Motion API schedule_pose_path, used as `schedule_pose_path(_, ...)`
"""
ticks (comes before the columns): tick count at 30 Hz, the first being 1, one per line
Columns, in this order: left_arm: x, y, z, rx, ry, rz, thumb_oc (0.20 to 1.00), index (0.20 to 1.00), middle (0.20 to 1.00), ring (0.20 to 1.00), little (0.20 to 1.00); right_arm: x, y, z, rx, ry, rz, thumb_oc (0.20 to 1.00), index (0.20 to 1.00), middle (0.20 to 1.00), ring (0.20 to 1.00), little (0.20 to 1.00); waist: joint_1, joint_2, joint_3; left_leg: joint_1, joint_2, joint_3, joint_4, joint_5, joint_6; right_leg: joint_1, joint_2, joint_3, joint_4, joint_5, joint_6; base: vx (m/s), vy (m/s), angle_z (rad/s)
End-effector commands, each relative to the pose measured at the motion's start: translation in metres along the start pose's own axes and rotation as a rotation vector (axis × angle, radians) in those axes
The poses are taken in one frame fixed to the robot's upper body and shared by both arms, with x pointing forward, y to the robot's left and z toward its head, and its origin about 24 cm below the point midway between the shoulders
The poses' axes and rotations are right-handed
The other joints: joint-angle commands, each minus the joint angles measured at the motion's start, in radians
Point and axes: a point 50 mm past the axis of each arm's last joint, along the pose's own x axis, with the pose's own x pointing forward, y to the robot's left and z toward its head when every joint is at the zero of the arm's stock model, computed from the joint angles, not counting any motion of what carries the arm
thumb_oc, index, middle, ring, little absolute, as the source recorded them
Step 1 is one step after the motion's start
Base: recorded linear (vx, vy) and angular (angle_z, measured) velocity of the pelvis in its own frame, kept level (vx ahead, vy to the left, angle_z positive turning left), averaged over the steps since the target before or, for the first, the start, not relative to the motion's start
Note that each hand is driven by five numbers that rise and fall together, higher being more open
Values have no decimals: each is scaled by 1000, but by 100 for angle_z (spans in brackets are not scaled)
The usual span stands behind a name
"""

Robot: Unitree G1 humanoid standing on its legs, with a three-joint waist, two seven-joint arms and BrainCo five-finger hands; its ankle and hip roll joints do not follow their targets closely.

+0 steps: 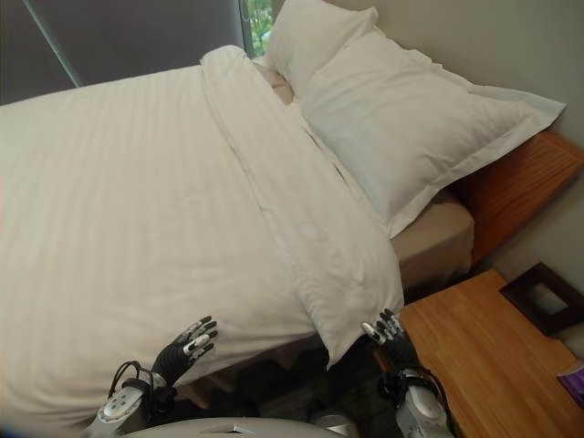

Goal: Making the bed.

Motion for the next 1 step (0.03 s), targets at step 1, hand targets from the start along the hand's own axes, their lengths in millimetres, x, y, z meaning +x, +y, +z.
schedule_pose_path(1, 0, 10, 20, 74, -90, 8, 1000, 1000, 1000, 1000, 1000, 11, 8, 34, -70, -142, 75, 1000, 1000, 1000, 1000, 1000, 9, -44, 22, 59, -10, 13, 12, -41, 2, -70, -31, -32, 41, 48, 62, -13, 14, 6)
